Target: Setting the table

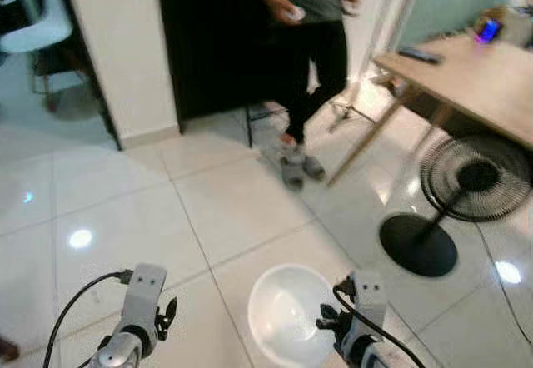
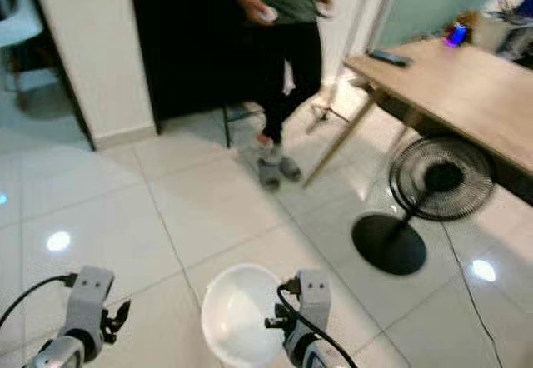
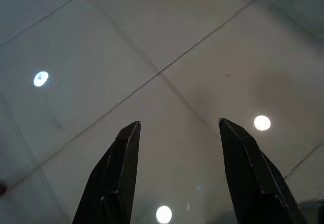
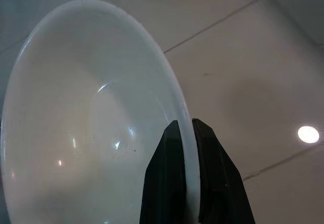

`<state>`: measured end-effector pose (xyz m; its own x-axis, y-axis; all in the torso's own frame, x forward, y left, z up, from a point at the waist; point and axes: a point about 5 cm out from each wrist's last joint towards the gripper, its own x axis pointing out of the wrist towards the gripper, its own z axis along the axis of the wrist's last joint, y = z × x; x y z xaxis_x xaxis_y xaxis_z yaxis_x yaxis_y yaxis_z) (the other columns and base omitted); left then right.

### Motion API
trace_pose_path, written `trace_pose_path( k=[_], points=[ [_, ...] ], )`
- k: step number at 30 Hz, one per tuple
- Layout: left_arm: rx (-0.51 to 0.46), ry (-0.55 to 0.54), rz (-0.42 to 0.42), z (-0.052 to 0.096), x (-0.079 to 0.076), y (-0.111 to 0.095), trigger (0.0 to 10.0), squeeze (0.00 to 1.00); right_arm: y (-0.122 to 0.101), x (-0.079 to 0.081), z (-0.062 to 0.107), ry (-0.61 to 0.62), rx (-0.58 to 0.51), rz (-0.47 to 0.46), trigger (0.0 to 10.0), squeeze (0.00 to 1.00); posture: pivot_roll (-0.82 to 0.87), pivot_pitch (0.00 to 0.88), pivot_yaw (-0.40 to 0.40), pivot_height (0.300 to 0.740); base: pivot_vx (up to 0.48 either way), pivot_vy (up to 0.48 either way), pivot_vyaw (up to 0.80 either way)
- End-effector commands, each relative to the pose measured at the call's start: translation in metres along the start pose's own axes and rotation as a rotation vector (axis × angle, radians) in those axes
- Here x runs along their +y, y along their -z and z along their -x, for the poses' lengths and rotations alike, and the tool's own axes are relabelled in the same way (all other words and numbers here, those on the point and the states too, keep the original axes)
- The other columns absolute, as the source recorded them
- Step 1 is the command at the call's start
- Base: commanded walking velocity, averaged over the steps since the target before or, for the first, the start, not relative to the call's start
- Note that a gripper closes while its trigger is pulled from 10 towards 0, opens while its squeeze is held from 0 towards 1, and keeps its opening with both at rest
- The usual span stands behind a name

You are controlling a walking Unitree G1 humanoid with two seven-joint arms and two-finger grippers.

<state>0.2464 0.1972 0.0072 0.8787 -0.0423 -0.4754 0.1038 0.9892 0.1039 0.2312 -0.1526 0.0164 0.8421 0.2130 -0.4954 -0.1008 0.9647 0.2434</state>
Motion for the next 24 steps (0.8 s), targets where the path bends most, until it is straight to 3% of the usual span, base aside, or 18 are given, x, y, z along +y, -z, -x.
trace_pose_path(
  k=[1, 24],
  points=[
    [0.03, -0.002, -0.002, 0.0023, 0.0006, 0.0083, 10.0, 0.0, 0.0025, -0.0014, 0.0006, 0.006, 0.008, -0.007, 10.0, 0.0, -0.05, 0.0, 0.057, 0.74, 0.0, 0.0, -0.8],
    [0.028, -0.003, 0.001, 0.0027, 0.0003, 0.008, 10.0, 0.0, 0.0026, -0.0011, 0.0004, 0.004, 0.008, -0.01, 10.0, 0.0, -0.05, 0.0, 0.058, 0.74, 0.0, 0.0, -0.8]
  ],
)
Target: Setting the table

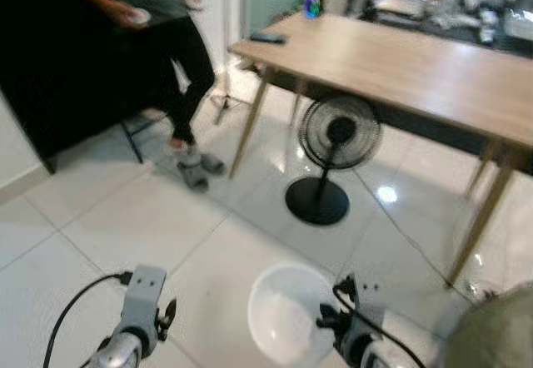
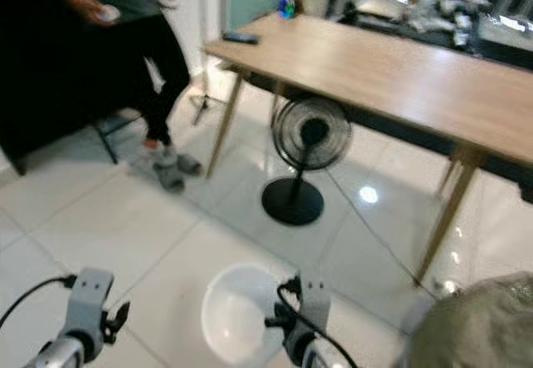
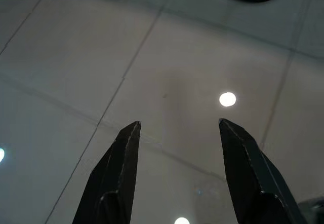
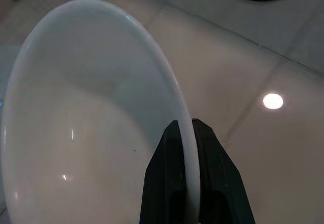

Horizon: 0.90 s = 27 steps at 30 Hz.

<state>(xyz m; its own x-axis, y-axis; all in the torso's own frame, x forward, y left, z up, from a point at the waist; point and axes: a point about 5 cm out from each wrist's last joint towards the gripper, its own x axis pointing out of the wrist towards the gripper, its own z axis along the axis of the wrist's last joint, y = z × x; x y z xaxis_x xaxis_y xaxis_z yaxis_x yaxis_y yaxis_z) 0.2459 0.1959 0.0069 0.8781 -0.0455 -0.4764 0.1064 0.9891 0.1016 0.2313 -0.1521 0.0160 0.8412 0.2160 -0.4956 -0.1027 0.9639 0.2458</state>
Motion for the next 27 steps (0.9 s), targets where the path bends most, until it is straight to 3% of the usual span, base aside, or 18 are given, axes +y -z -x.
trace_pose_path(
  k=[1, 16, 20, 22, 24, 27],
  points=[
    [0.028, -0.006, 0.001, 0.002, 0.002, 0.008, 10.0, 0.0, 0.002, -0.001, 0.001, 0.007, 0.006, -0.009, 10.0, 0.0, -0.05, 0.0, 0.058, 0.74, 0.0, 0.0, -0.8],
    [0.016, -0.034, 0.009, 0.002, 0.009, 0.003, 10.0, 0.0, -0.001, -0.001, 0.0, 0.012, -0.006, -0.014, 10.0, 0.0, -0.04, 0.0, 0.062, 0.74, 0.0, 0.0, -0.8],
    [-0.08, -0.072, 0.03, 0.0, 0.021, -0.027, 10.0, 0.0, -0.02, -0.004, -0.004, 0.031, -0.074, -0.029, 10.0, 0.0, -0.04, 0.0, 0.066, 0.74, 0.0, 0.0, -0.8],
    [-0.097, -0.076, 0.033, 0.0, 0.022, -0.032, 10.0, 0.0, -0.025, -0.004, -0.005, 0.034, -0.087, -0.031, 10.0, 0.0, -0.04, 0.0, 0.066, 0.74, 0.0, 0.0, -0.8],
    [-0.194, -0.093, 0.05, -0.001, 0.028, -0.064, 10.0, 0.0, -0.051, -0.003, -0.007, 0.033, -0.183, -0.047, 10.0, 0.0, -0.04, 0.0, 0.068, 0.74, 0.0, 0.0, -0.8],
    [-0.239, -0.101, 0.058, 0.0, 0.029, -0.079, 10.0, 0.0, -0.065, -0.001, -0.006, 0.028, -0.231, -0.054, 10.0, 0.0, -0.04, 0.0, 0.068, 0.74, 0.0, 0.0, -0.8]
  ],
)
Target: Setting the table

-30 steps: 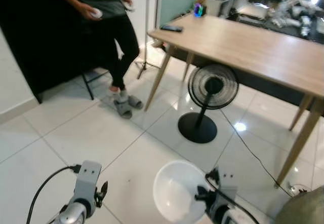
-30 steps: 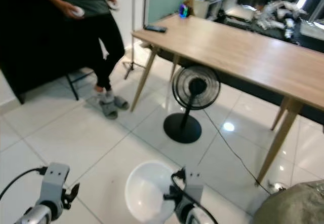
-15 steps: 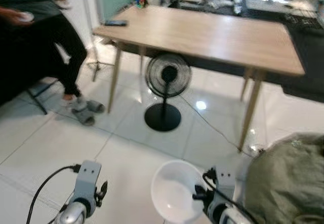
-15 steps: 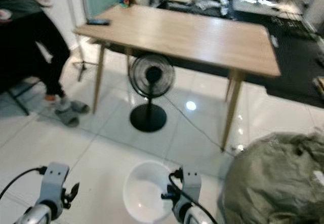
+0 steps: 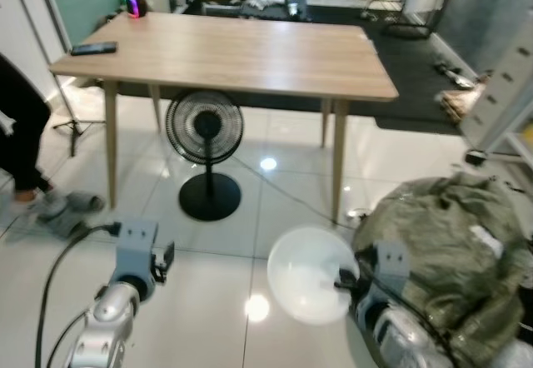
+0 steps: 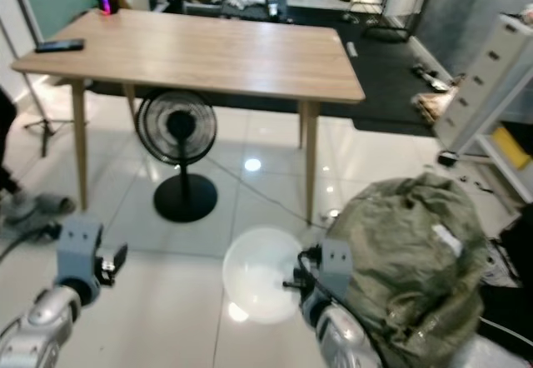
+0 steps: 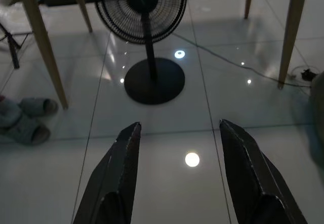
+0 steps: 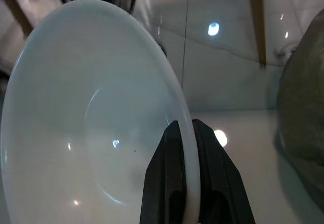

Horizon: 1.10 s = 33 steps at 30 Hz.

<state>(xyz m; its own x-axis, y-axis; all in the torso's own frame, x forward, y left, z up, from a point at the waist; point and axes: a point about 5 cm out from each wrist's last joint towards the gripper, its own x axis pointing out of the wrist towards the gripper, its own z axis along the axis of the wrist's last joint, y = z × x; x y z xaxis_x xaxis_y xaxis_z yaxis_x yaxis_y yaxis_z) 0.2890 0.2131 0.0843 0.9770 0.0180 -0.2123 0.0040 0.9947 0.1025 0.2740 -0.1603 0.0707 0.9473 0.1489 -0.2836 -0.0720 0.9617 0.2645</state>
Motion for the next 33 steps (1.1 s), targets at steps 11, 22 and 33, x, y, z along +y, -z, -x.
trace_pose_path(
  k=[11, 22, 33],
  points=[
    [-0.159, 0.006, 0.084, -0.004, -0.012, -0.052, 10.0, 0.0, -0.04, 0.017, -0.005, -0.021, -0.14, -0.071, 10.0, 0.0, -0.04, 0.0, 0.069, 0.74, 0.0, 0.0, -0.8],
    [-0.235, 0.004, 0.142, -0.003, -0.016, -0.077, 10.0, 0.0, -0.057, 0.02, -0.006, 0.013, -0.23, -0.208, 10.0, 0.0, -0.03, 0.0, 0.068, 0.74, 0.0, 0.0, -0.8],
    [-0.28, -0.083, 0.059, -0.004, -0.015, -0.088, 10.0, 0.0, -0.073, 0.038, -0.006, -0.072, -0.311, -0.14, 10.0, 0.0, -0.03, 0.0, 0.07, 0.74, 0.246, 0.0, -0.36]
  ],
)
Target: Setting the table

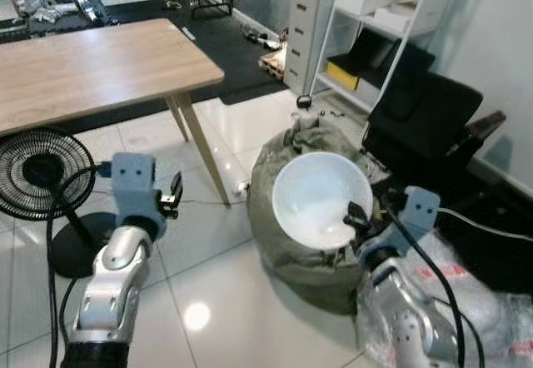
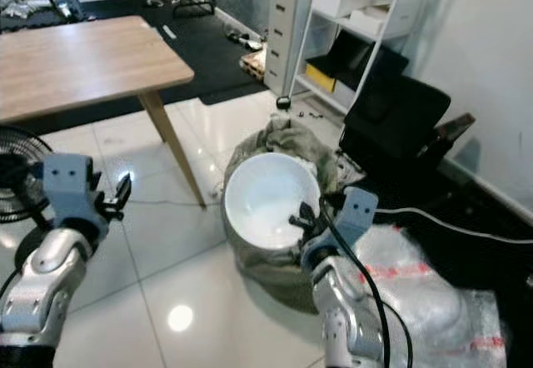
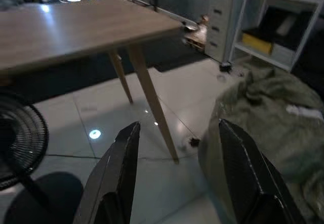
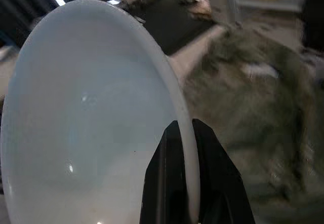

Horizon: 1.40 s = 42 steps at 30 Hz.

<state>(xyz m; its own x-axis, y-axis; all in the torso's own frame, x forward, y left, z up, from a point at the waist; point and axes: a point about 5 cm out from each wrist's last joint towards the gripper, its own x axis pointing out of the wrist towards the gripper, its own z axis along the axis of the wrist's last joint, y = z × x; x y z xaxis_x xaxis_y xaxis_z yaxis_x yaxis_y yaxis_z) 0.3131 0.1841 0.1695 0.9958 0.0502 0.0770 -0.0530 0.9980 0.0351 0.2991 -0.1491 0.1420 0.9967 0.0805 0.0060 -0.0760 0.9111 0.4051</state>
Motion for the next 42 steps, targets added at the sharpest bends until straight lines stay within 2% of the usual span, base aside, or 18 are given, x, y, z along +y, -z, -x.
trace_pose_path(
  k=[1, 9, 25, 31, 39, 42],
  points=[
    [-0.005, -0.035, -0.032, 0.0, 0.005, 0.001, 10.0, 0.0, 0.001, 0.016, -0.002, -0.076, -0.004, 0.013, 10.0, 0.0, -0.03, 0.0, 0.067, 0.74, 0.48, 0.0, 0.0],
    [-0.018, -0.045, -0.046, -0.002, 0.003, -0.002, 10.0, 0.0, 0.005, 0.028, -0.002, -0.132, 0.007, 0.003, 10.0, 0.0, -0.02, 0.0, 0.067, 0.74, 0.48, 0.0, 0.0],
    [-0.023, -0.056, -0.052, -0.002, 0.003, -0.001, 10.0, 0.0, 0.007, 0.027, -0.002, -0.14, 0.004, 0.002, 10.0, 0.0, -0.02, 0.0, 0.069, 0.74, 0.48, 0.0, 0.0],
    [-0.023, -0.058, -0.054, -0.001, 0.003, -0.001, 10.0, 0.0, 0.01, 0.031, -0.002, -0.18, 0.018, 0.014, 10.0, 0.0, -0.01, 0.0, 0.071, 0.74, 0.48, 0.0, 0.0],
    [-0.023, -0.058, -0.055, -0.001, 0.003, -0.002, 10.0, 0.0, 0.011, 0.036, -0.004, -0.19, 0.018, 0.016, 10.0, 0.0, -0.01, 0.0, 0.071, 0.74, 0.48, 0.0, 0.69],
    [-0.023, -0.058, -0.055, -0.001, 0.003, -0.001, 10.0, 0.0, 0.01, 0.035, -0.004, -0.182, 0.017, 0.008, 10.0, 0.0, -0.01, 0.0, 0.071, 0.74, 0.48, 0.0, 0.0]
  ],
)
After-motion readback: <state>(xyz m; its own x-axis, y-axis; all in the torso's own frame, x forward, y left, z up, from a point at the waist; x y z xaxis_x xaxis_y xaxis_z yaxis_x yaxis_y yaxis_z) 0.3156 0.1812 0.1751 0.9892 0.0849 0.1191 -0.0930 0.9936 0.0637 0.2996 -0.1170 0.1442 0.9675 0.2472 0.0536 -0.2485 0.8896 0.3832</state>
